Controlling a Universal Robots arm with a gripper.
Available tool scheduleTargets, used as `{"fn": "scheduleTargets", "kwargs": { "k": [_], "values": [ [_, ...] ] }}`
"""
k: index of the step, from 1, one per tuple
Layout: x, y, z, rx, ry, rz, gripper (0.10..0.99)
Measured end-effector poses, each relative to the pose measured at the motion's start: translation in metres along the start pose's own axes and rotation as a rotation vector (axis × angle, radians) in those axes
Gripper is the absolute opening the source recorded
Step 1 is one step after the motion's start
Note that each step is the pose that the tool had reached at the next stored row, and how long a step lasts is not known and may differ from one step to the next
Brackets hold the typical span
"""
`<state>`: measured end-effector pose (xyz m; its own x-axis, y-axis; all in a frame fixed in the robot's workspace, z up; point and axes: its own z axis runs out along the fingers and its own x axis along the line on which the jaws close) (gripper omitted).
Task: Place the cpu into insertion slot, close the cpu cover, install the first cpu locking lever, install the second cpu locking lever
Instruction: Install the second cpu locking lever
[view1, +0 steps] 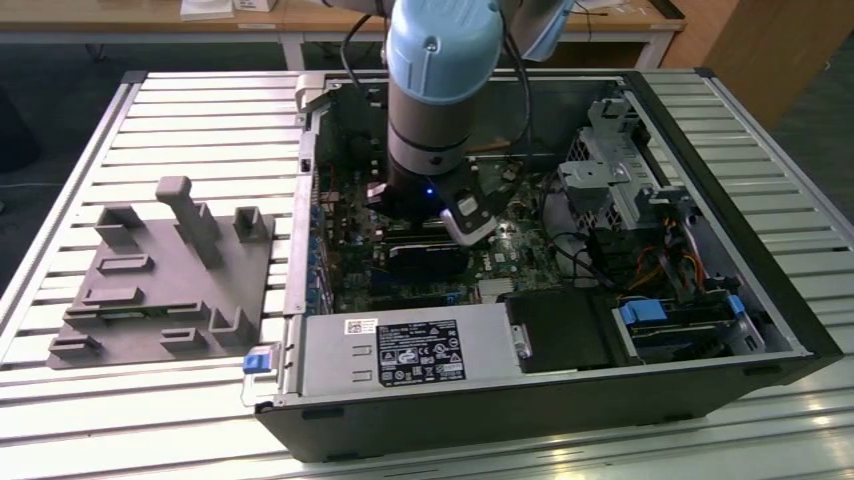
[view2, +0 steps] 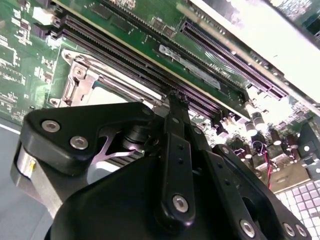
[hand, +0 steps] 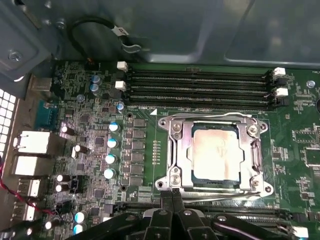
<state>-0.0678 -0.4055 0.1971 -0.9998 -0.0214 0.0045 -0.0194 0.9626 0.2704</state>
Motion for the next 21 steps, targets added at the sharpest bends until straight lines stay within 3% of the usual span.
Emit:
{"fn": "scheduleTargets", "kwargs": {
  "k": [4,21],
  "values": [
    [0.0031,-0.0002,0.0008,-0.017,-0.0026,-0.001,0.106],
    [0.0036,-0.0014,0.0049,-0.040,-0.0035,-0.001,0.106]
  ]
}}
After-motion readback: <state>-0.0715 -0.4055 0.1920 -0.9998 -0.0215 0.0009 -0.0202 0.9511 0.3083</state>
